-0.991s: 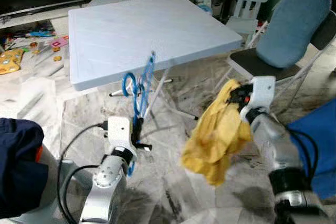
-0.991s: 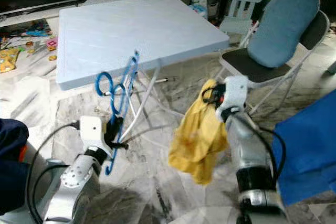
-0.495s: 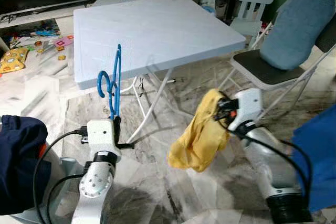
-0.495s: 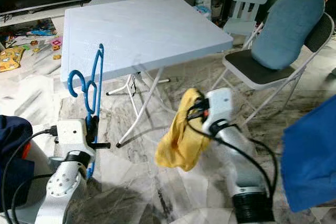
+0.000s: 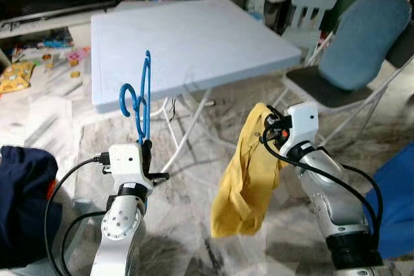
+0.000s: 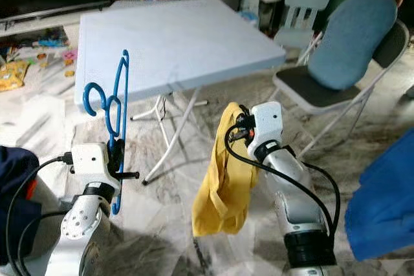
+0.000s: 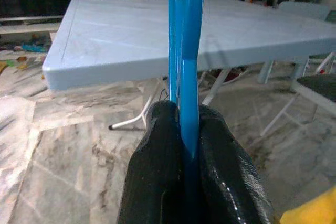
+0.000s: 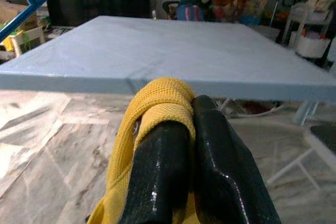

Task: Hang hanger

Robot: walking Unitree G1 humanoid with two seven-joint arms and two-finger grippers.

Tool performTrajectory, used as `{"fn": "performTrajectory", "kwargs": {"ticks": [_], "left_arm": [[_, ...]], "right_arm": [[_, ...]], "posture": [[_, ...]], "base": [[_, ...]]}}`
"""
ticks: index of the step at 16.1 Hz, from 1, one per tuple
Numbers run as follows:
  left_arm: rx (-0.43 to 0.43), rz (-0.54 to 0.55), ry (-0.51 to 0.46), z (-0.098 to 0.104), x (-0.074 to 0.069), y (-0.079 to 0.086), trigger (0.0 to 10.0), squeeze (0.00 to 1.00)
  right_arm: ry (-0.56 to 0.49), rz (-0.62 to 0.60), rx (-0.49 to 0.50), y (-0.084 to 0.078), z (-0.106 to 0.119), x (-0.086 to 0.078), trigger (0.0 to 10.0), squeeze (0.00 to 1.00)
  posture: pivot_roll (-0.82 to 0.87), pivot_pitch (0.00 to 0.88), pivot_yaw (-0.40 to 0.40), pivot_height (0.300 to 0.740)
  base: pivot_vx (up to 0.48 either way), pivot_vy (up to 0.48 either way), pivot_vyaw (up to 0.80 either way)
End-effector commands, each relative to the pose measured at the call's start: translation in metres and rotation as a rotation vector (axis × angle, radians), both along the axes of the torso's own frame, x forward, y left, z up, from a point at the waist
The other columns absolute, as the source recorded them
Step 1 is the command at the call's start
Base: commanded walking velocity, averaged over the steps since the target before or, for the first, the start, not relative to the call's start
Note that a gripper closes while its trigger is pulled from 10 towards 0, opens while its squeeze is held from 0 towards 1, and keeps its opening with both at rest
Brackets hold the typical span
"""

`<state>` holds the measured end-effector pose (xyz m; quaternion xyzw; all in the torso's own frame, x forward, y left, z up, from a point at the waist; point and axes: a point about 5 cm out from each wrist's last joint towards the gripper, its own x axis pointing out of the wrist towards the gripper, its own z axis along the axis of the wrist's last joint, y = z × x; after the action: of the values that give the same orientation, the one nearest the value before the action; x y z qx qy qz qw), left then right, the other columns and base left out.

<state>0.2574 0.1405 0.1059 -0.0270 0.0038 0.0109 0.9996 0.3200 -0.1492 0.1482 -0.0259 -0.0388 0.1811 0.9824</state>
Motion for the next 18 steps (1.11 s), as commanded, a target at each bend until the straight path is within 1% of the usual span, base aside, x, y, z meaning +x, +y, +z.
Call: {"fn": "performTrajectory", "kwargs": {"ticks": [1,5,6,8,9,10,13,15,18], "left_arm": [[-0.005,0.002,-0.01,0.0031,0.0024,-0.0002,10.0,0.0],[-0.012,0.003,-0.017,0.0051,0.0039,-0.0009,10.0,0.0],[-0.013,0.004,-0.017,0.0053,0.0045,-0.0007,10.0,0.0],[-0.014,0.005,-0.018,0.0057,0.0055,-0.0002,10.0,0.0],[-0.016,0.007,-0.016,0.005,0.006,0.0007,10.0,0.0],[-0.018,0.007,-0.014,0.0045,0.0065,0.0009,10.0,0.0],[-0.024,0.003,-0.01,0.0032,0.008,-0.0012,10.0,0.0],[-0.028,0.003,-0.006,0.0024,0.0085,-0.0017,10.0,0.0],[-0.028,0.002,-0.012,0.0038,0.01,-0.0025,10.0,0.0]], "right_arm": [[-0.076,-0.005,0.007,0.0022,0.0177,0.004,10.0,0.0],[-0.085,-0.015,0.009,0.0038,0.02,0.0052,10.0,0.0],[-0.077,-0.035,-0.012,0.0037,0.0189,0.0061,10.0,0.0],[-0.084,-0.028,-0.032,0.0054,0.0193,0.0066,10.0,0.0],[-0.095,-0.001,-0.021,0.0088,0.0207,0.0049,10.0,0.0],[-0.099,0.016,-0.04,0.0106,0.0211,0.0037,10.0,0.0],[-0.116,0.015,-0.048,0.0095,0.0237,0.0032,10.0,0.0],[-0.114,0.02,-0.035,0.0104,0.0248,0.0038,10.0,0.0],[-0.113,0.016,-0.019,0.0109,0.0257,0.0049,10.0,0.0]], "posture": [[-0.07,0.0,0.026,0.74],[-0.07,0.0,0.026,0.74],[-0.07,0.0,0.026,0.74],[-0.07,0.0,0.026,0.74],[-0.07,0.0,0.026,0.74],[-0.07,0.0,0.027,0.74],[-0.08,0.0,0.028,0.74],[-0.08,0.0,0.03,0.74],[-0.08,0.0,0.03,0.74]], "base": [[0.398,0.0,0.0],[0.409,0.0,0.0],[0.42,0.0,0.0],[0.428,0.0,0.0],[0.431,0.0,0.0],[0.45,0.0,0.0],[0.455,0.0,0.67],[0.465,0.0,0.68],[0.465,0.0,0.0]]}}
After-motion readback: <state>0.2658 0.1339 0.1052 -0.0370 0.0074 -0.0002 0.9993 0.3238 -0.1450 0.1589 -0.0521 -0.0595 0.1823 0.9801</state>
